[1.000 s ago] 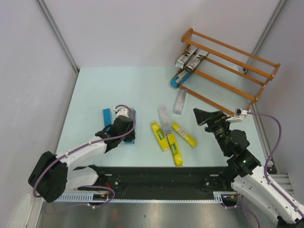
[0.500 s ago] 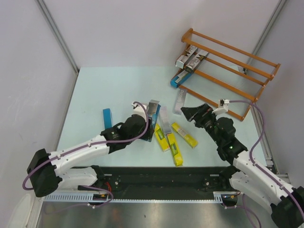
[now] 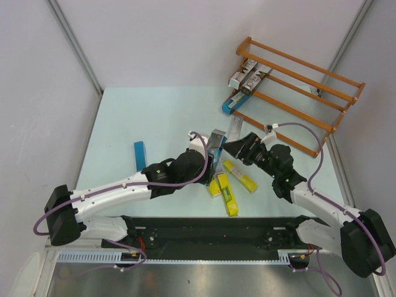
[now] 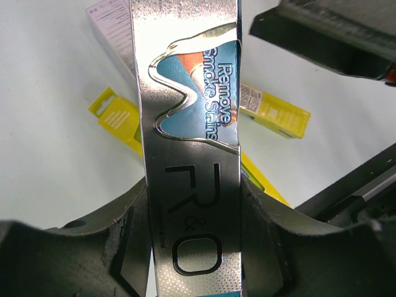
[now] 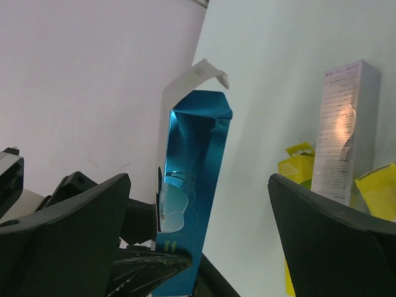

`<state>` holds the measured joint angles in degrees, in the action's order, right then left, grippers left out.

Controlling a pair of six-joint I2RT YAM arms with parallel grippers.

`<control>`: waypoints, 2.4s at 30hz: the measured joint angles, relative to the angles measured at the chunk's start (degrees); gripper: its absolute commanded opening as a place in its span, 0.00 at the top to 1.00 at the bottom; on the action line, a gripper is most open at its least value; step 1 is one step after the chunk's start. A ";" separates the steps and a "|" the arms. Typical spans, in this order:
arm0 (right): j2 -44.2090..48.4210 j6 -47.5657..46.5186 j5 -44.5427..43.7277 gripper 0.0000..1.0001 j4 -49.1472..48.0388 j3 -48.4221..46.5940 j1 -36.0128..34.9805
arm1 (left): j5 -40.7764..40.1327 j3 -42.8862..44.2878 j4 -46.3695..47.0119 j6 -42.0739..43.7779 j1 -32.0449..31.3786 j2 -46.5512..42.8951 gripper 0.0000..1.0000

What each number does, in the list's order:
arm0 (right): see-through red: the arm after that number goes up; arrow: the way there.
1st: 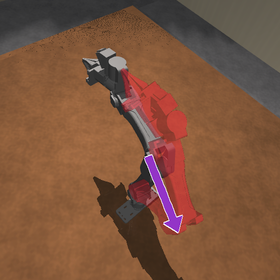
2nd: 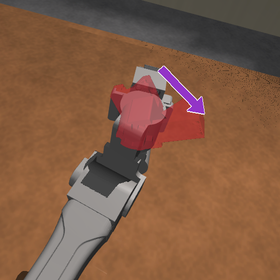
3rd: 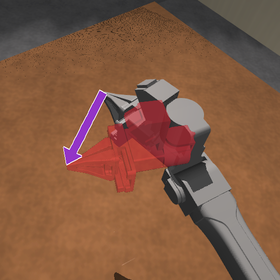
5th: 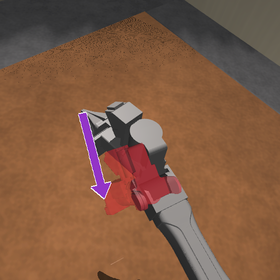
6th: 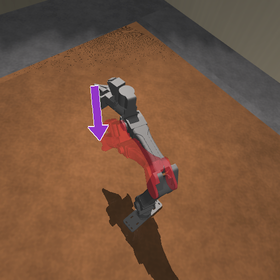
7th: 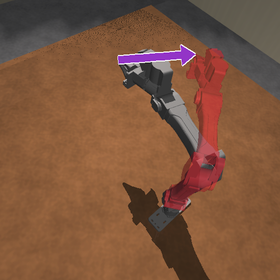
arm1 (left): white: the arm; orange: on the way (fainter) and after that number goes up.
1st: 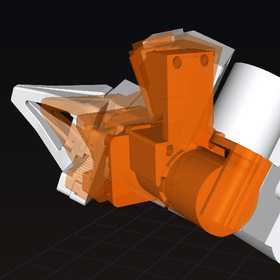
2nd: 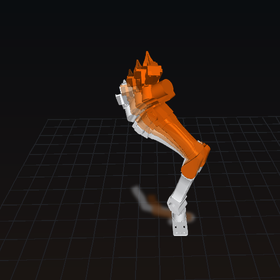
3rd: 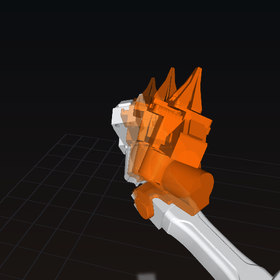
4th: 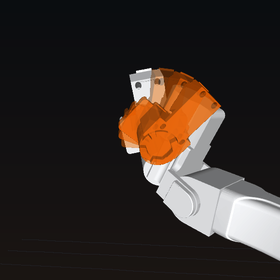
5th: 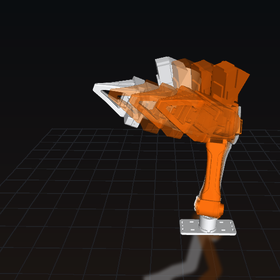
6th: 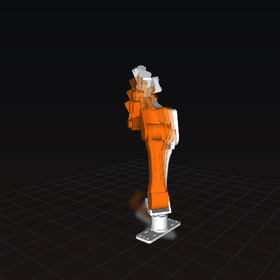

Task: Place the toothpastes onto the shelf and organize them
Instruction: Pick up the toothpaste from the center of the board.

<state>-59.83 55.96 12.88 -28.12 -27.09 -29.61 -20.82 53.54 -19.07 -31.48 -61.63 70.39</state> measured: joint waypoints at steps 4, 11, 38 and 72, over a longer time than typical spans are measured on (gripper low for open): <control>-1.90 0.20 2.25 0.00 -2.16 -0.48 -0.04 | -0.02 3.21 -0.85 0.04 -1.22 3.04 0.56; -3.28 0.35 4.09 0.28 -2.60 -1.66 -0.02 | 0.07 6.16 -1.33 0.04 -3.74 5.81 0.55; 14.99 -3.96 -3.78 0.61 10.67 -1.66 0.92 | 17.38 -2.67 7.63 0.28 13.46 -12.17 0.00; 52.65 -2.82 -25.07 0.60 22.23 6.75 1.03 | 64.81 -11.28 66.12 -25.16 14.82 13.33 0.20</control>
<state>-7.18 53.15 -12.19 -5.89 -20.34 -28.58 43.99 42.26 47.05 -56.64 -46.81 83.72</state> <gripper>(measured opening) 0.423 0.813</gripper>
